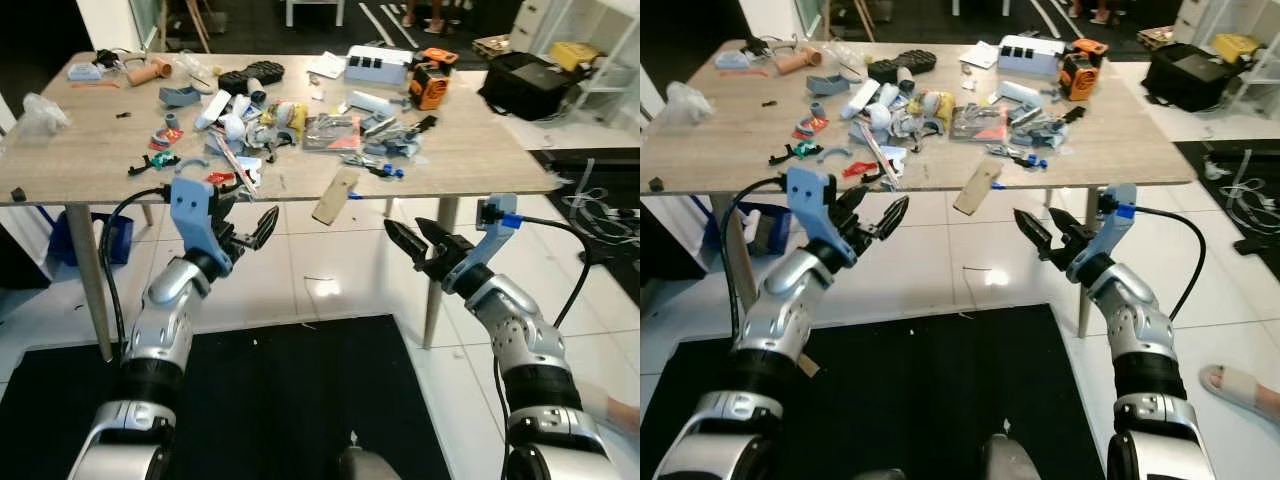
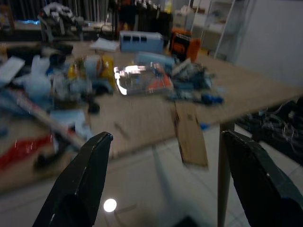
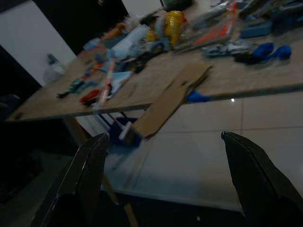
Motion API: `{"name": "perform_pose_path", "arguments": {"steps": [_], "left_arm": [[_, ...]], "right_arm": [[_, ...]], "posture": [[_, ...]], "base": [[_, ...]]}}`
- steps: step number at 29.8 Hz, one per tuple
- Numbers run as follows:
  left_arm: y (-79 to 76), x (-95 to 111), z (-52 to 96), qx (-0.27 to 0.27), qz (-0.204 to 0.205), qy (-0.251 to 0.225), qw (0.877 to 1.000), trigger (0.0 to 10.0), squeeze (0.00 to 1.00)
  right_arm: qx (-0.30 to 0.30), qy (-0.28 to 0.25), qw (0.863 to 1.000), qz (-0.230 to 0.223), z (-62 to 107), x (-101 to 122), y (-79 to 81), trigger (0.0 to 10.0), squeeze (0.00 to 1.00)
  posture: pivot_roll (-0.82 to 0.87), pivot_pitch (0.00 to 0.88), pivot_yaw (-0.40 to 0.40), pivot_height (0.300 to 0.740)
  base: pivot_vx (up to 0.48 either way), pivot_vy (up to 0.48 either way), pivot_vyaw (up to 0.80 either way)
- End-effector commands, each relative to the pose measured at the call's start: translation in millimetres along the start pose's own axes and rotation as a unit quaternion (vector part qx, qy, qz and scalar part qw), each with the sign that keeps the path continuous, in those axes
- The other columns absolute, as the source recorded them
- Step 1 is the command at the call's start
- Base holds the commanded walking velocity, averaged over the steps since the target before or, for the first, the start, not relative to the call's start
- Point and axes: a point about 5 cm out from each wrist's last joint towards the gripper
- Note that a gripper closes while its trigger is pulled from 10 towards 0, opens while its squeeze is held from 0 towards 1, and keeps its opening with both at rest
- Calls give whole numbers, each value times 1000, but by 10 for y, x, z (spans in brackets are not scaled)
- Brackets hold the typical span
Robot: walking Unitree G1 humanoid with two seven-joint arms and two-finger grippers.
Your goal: Picking trash to rubbish bin
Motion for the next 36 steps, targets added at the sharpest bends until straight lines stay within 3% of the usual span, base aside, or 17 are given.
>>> {"name": "perform_pose_path", "arguments": {"steps": [1,6,8,17,20,21,27,30,36], "left_arm": [[21,67,19,-3,-22,-3,1000,10000,0],[0,134,31,-11,-28,-3,1000,10000,0],[-17,196,59,-20,-27,0,999,10000,0],[-108,666,1,-62,-51,-46,996,10000,0],[-157,784,-9,-67,-66,-63,994,10000,0],[-164,797,10,-56,-75,-67,993,10000,0],[-162,688,82,-21,-82,-61,995,10000,0],[-167,545,206,19,-75,-57,995,10000,0],[-70,277,428,84,-82,-30,993,10000,0]], "right_arm": [[3,-3,1000,-10,-35,22,9,10000,0],[10,7,1000,-21,-15,-15,25,10000,0],[19,8,1000,-5,13,30,51,10000,0],[66,-49,996,45,-63,537,164,10000,0],[80,-75,992,56,-108,669,255,10000,0],[90,-84,990,72,-124,685,363,10000,0],[88,-78,989,93,-113,579,538,10000,0],[76,-80,990,88,-72,472,688,10000,0],[18,-74,992,98,11,286,592,10000,0]], "posture": [[-52,0,-4,740],[-50,0,-2,740],[-71,0,14,740],[-72,0,14,740],[-70,0,10,740],[-70,0,6,740],[-68,0,-23,740],[-61,0,-31,740],[-37,0,-33,740]], "base": [[480,0,0],[480,0,0],[0,0,0],[0,0,0],[0,0,0],[0,0,0],[0,0,0],[0,0,0],[0,0,0]]}}
Point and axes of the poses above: a point about 5 cm out from each wrist's last joint towards the gripper, its own z axis pointing back from the gripper into the wrist, its own x axis along the axis of the wrist's last joint, y = z × x, and after that the axes turned 11 degrees about z, right-handed
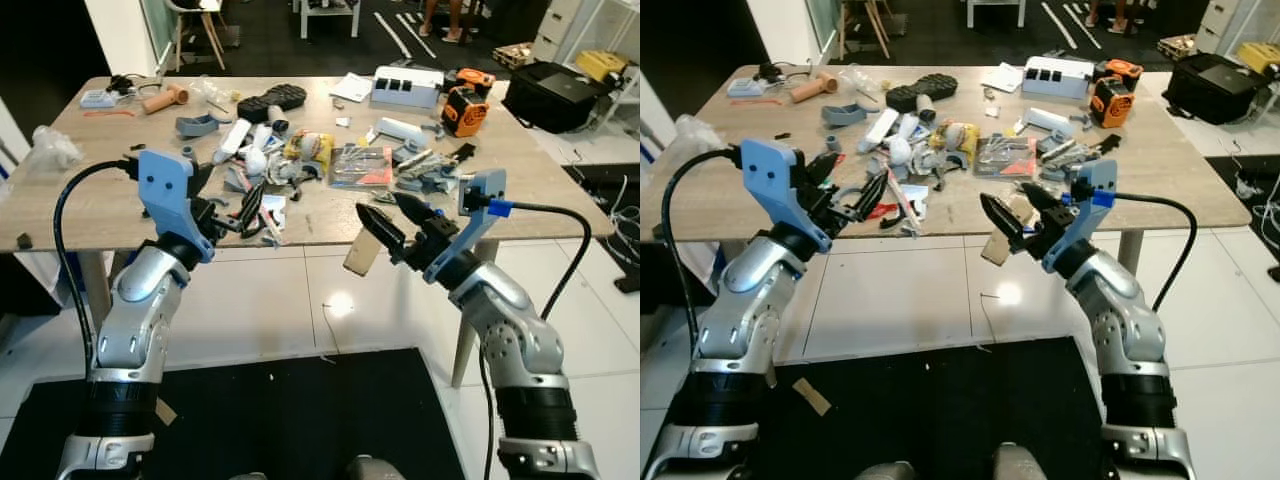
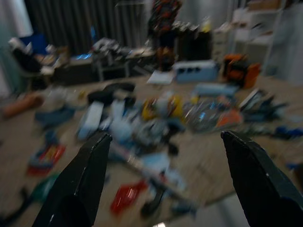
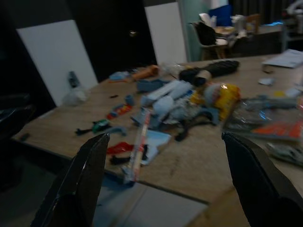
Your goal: Picking trash to rubbish bin
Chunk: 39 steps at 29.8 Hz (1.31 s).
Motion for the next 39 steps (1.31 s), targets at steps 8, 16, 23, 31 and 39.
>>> {"name": "perform_pose_path", "arguments": {"steps": [8,16,23,31,39], "left_arm": [[228,-370,387,67,-29,63,995,10000,0],[665,-868,1008,161,-48,171,971,10000,0],[823,-1201,1359,224,-32,239,944,10000,0],[878,-1462,1458,268,-4,294,917,10000,0],[740,-1782,1465,293,41,375,878,10000,0]], "right_arm": [[-73,55,996,26,296,-314,-184,10000,0],[-164,139,976,46,806,-674,-534,10000,0],[-188,213,958,50,1029,-980,-636,10000,0],[-191,303,933,48,1103,-1339,-598,10000,0],[-226,402,887,6,1233,-1685,-455,10000,0]], "posture": [[-30,0,-22,740],[-36,0,-22,740],[-27,0,-34,740],[-17,0,-40,740],[-4,0,-44,740]], "base": [[0,0,0],[0,0,0],[0,0,0],[0,0,0],[0,0,0]]}}
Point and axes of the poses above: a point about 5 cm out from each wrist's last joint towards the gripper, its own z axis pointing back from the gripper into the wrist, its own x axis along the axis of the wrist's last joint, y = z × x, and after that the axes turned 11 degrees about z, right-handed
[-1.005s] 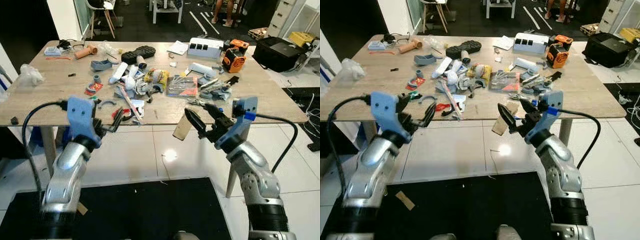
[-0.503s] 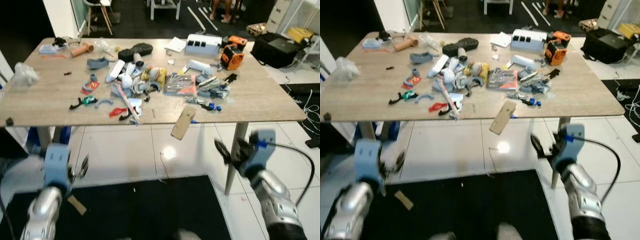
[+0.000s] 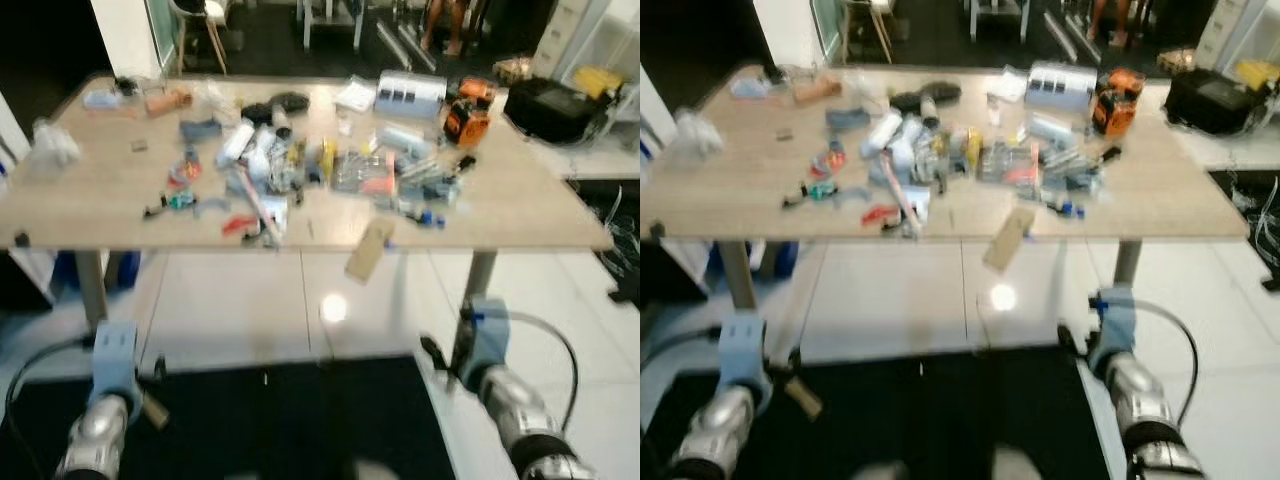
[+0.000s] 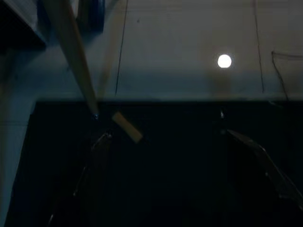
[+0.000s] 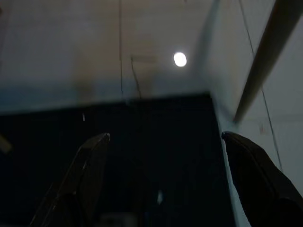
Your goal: Picking trash to rubbish bin
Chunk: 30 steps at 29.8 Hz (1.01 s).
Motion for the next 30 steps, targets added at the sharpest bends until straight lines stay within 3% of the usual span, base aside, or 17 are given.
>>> {"name": "perform_pose_path", "arguments": {"steps": [1,2,3,4,7,9,11,17,23,25,26,27,30], "left_arm": [[-198,-268,7,-11,-3,64,998,10000,0],[-292,-397,32,-19,-7,91,996,10000,0],[-292,-397,32,-19,-7,91,996,10000,0],[-412,-578,82,-31,-16,128,991,10000,0],[-466,-686,121,-39,-26,153,987,10000,0],[-589,-832,181,-65,-45,182,980,10000,0],[-676,-903,215,-89,-66,195,975,10000,0],[-693,-985,262,-103,-83,211,968,10000,0],[-755,-1143,358,-99,-64,232,965,10000,0],[-774,-1173,378,-106,-72,237,963,10000,0],[-785,-1212,405,-116,-92,245,958,10000,0],[-783,-1220,410,-118,-98,247,957,10000,0],[-754,-1225,414,-121,-115,250,954,10000,0]], "right_arm": [[-4,45,999,1,-7,-145,82,10000,0],[-4,61,998,9,-1,-207,121,10000,0],[-4,61,998,9,-1,-207,121,10000,0],[-2,80,996,28,8,-288,188,10000,0],[2,94,994,51,17,-352,251,10000,0],[25,118,985,119,38,-468,389,10000,0],[54,134,977,157,63,-559,505,10000,0],[65,153,974,153,106,-654,510,10000,0],[92,178,965,170,172,-792,554,10000,0],[99,181,961,185,179,-805,559,10000,0],[116,187,949,226,200,-844,576,10000,0],[122,190,945,238,208,-859,583,10000,0],[135,197,938,251,229,-895,595,10000,0]], "posture": [[-2,0,-43,740],[-2,0,-43,740],[-2,0,-43,740],[-8,0,-42,740],[-14,0,-40,740],[-14,0,-41,740],[-8,0,-42,740],[-8,4,-42,740],[-1,35,-49,740],[-2,42,-49,740],[-1,46,-50,740],[-1,46,-50,740],[-2,63,-51,740]], "base": [[0,0,0],[0,0,0],[0,0,0],[0,0,0],[0,0,0],[0,0,0],[0,0,0],[0,0,0],[0,0,0],[0,0,0],[0,0,0],[0,0,0],[0,0,0]]}}
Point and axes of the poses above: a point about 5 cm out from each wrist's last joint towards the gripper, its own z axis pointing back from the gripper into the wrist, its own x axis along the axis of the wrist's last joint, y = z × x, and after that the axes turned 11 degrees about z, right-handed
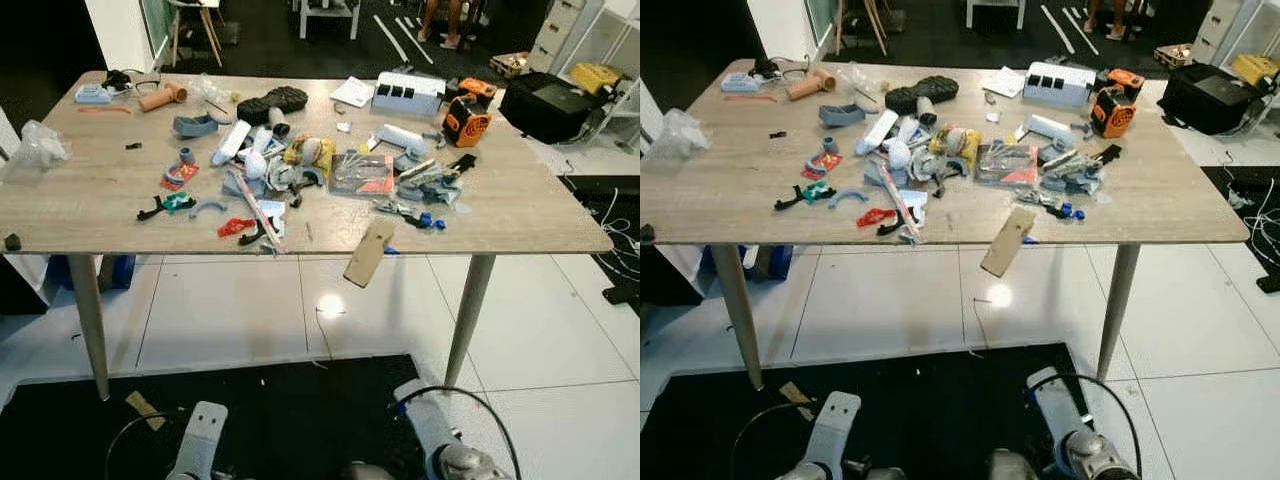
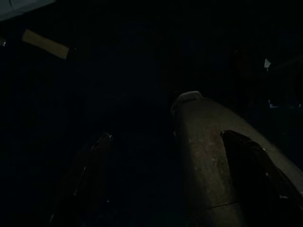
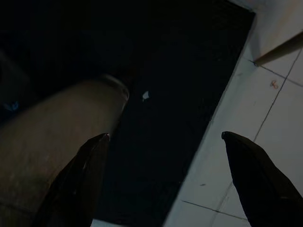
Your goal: Picking trash to rubbish bin
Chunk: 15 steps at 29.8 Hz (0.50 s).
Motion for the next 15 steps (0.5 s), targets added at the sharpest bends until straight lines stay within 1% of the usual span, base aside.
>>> {"name": "perform_pose_path", "arguments": {"steps": [1,3,4,5,6,8,9,12,15], "left_arm": [[-40,-123,10,-10,-24,27,999,10000,0],[-28,-127,13,-12,-41,32,999,10000,0],[-28,-127,13,-12,-41,32,999,10000,0],[-19,-126,14,-14,-60,37,997,10000,0],[-19,-126,14,-14,-60,37,997,10000,0],[-21,-118,12,-19,-77,39,996,10000,0],[-21,-118,12,-19,-77,39,996,10000,0],[-48,-89,1,-25,-96,42,994,10000,0],[-56,-68,-4,-26,-99,41,994,10000,0]], "right_arm": [[14,11,1000,14,9,-72,38,10000,0],[19,15,999,22,14,-99,49,10000,0],[19,15,999,22,14,-99,49,10000,0],[26,21,999,34,19,-134,73,10000,0],[26,21,999,34,19,-134,73,10000,0],[34,25,998,37,22,-159,98,10000,0],[34,25,998,37,22,-159,98,10000,0],[33,25,998,39,23,-163,96,10000,0],[33,25,998,41,24,-169,99,10000,0]], "posture": [[-2,63,-51,740],[-1,65,-52,740],[-1,65,-52,740],[1,67,-53,740],[1,67,-53,740],[-1,69,-52,740],[-1,69,-52,740],[-2,68,-52,740],[-2,68,-52,740]], "base": [[0,0,0],[0,0,0],[0,0,0],[0,0,0],[0,0,0],[0,0,0],[0,0,0],[0,0,0],[0,0,0]]}}
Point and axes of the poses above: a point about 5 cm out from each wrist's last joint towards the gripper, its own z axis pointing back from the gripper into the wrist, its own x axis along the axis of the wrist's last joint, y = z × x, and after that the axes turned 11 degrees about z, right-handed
